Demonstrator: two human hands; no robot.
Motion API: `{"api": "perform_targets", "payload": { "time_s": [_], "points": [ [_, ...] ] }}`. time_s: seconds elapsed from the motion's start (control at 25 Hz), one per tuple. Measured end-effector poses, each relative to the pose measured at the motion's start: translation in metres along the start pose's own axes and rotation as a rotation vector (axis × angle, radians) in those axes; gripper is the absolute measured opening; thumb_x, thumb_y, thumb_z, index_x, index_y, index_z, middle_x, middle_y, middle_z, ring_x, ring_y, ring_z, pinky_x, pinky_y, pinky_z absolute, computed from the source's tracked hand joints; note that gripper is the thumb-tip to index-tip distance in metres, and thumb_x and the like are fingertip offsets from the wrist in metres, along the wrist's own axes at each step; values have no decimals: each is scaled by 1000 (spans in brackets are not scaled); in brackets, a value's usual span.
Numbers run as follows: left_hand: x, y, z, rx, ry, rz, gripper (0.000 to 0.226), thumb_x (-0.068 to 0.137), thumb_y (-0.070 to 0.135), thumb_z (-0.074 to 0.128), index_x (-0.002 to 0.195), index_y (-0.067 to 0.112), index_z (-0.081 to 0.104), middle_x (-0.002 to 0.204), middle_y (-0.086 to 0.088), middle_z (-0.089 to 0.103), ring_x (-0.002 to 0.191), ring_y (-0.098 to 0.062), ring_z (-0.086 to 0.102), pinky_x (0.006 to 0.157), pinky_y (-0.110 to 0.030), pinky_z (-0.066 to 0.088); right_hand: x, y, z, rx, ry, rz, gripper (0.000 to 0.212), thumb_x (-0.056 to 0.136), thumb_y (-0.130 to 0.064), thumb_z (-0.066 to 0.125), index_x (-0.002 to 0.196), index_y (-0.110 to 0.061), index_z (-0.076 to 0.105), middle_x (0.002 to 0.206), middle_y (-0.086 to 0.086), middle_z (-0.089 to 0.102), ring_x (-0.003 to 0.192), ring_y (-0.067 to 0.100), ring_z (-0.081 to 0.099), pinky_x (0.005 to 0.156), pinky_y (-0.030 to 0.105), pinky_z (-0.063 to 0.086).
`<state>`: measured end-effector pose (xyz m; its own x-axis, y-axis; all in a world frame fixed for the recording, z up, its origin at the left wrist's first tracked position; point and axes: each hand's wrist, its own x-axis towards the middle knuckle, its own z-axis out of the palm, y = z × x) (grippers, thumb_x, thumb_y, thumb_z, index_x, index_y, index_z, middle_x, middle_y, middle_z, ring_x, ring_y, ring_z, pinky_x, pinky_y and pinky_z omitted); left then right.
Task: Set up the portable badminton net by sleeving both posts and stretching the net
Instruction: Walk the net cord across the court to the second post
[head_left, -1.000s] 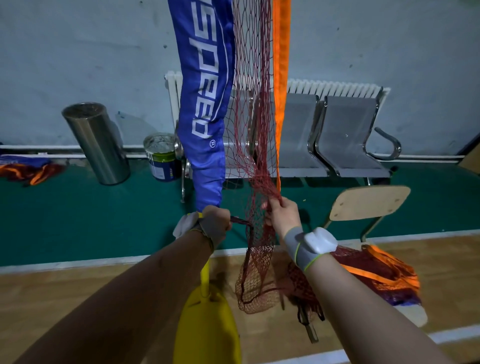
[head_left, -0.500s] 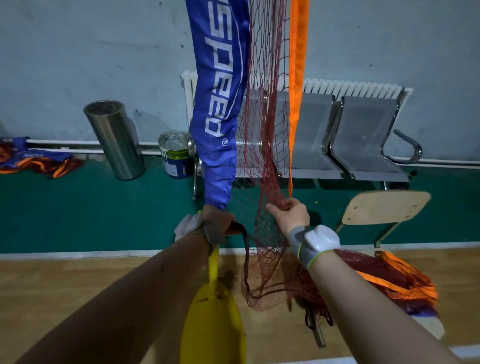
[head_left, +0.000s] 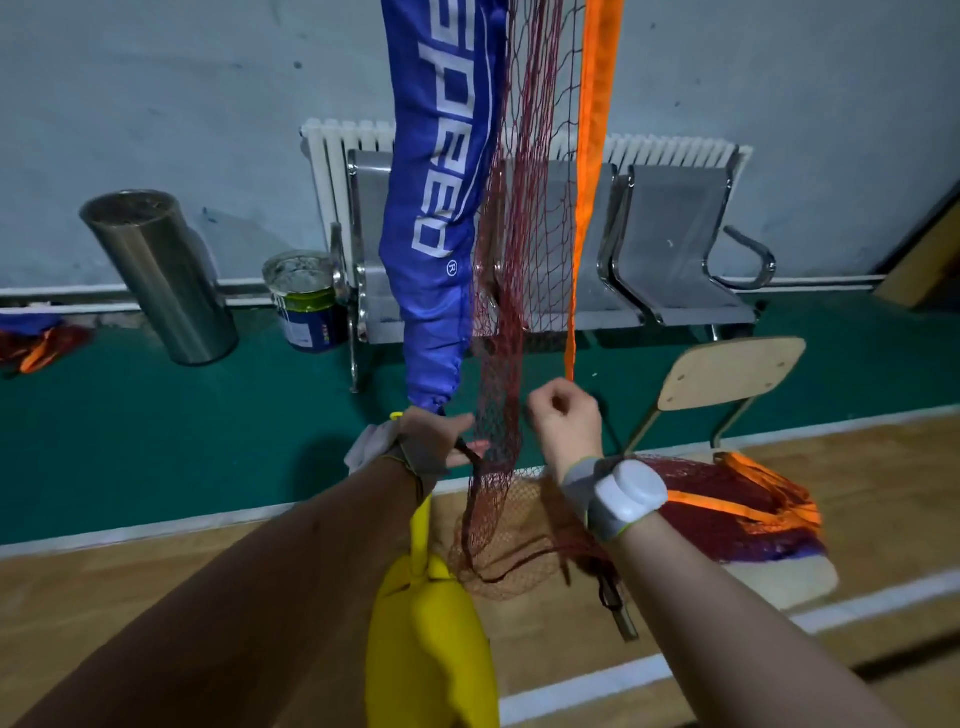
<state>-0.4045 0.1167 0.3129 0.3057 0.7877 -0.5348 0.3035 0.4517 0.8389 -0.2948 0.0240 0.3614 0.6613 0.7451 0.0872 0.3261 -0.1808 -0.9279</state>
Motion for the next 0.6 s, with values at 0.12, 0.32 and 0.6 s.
{"api": "perform_targets", "payload": {
  "time_s": [0.12, 0.32, 0.6],
  "points": [
    [-9, -1, 4, -148, 8, 17, 27, 82, 21, 69, 76, 4, 49, 78, -13, 59, 49, -17, 65, 43, -29, 55, -14, 7, 12, -84, -211, -15, 25, 82, -2, 56, 58, -7, 48, 55, 4, 39, 57, 13, 35, 53, 24, 30],
    [-22, 3, 3, -190, 129, -55, 38, 92, 27, 54, 58, 10, 49, 41, 4, 54, 54, -19, 56, 52, -30, 51, -38, 33, 35, -163, -246, 17, 10, 79, -4, 58, 70, -5, 63, 68, 8, 59, 70, 19, 56, 69, 31, 45],
    [-38, 2, -5, -134, 10, 19, 30, 89, 21, 59, 62, 12, 50, 58, -6, 51, 55, -16, 49, 54, -22, 43, -50, 43, 57, -280, -225, 45, 16, 82, -11, 62, 75, -18, 50, 78, 10, 63, 76, 24, 59, 62, 24, 36]
  ]
}}
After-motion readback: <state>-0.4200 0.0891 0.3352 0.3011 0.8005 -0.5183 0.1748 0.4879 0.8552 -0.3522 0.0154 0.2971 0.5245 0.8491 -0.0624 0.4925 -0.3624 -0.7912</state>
